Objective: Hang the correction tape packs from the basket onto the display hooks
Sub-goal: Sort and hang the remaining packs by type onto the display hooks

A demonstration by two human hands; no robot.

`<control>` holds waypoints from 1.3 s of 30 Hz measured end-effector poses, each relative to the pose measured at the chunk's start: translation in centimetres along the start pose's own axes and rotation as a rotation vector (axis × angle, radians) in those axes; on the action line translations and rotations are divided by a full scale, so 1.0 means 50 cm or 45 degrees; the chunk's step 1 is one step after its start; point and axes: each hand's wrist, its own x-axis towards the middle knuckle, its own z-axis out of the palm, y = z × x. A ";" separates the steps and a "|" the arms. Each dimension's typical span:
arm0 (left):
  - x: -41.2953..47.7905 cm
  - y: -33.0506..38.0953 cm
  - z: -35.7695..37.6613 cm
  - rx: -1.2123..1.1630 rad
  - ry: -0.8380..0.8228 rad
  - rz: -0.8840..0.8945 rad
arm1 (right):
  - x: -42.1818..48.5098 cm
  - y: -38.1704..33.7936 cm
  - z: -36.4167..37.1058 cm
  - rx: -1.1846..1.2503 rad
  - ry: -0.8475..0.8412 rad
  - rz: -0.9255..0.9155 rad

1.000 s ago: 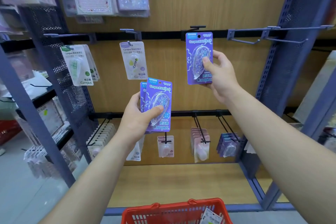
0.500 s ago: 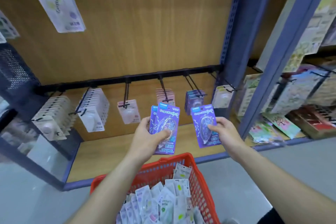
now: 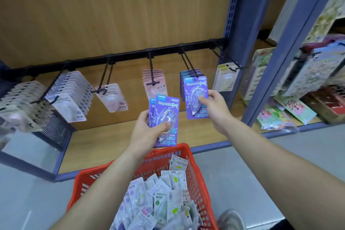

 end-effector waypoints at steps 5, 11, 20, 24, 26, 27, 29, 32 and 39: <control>0.012 -0.004 0.006 0.000 -0.013 -0.008 | 0.022 -0.002 0.003 -0.022 -0.012 -0.034; 0.028 -0.010 0.004 -0.004 -0.032 -0.011 | 0.056 0.008 0.011 -0.128 -0.012 -0.087; 0.041 0.002 -0.001 -0.094 -0.038 0.039 | 0.041 0.004 0.013 -0.688 0.123 0.056; 0.038 0.000 0.005 -0.195 -0.044 0.010 | -0.084 -0.030 0.015 -0.372 -0.296 0.106; 0.032 -0.003 0.013 -0.224 -0.066 0.004 | -0.135 -0.049 0.020 -0.260 -0.441 0.106; 0.027 -0.005 0.017 -0.238 -0.082 0.002 | -0.152 -0.054 0.021 -0.218 -0.457 0.107; 0.018 -0.006 0.026 -0.261 -0.117 -0.001 | -0.168 -0.055 0.021 -0.135 -0.431 0.121; 0.010 -0.010 0.038 -0.232 -0.171 0.020 | -0.170 -0.049 0.019 -0.073 -0.423 0.183; 0.028 -0.026 0.067 -0.179 -0.150 0.065 | -0.128 -0.023 0.020 -0.050 -0.419 0.124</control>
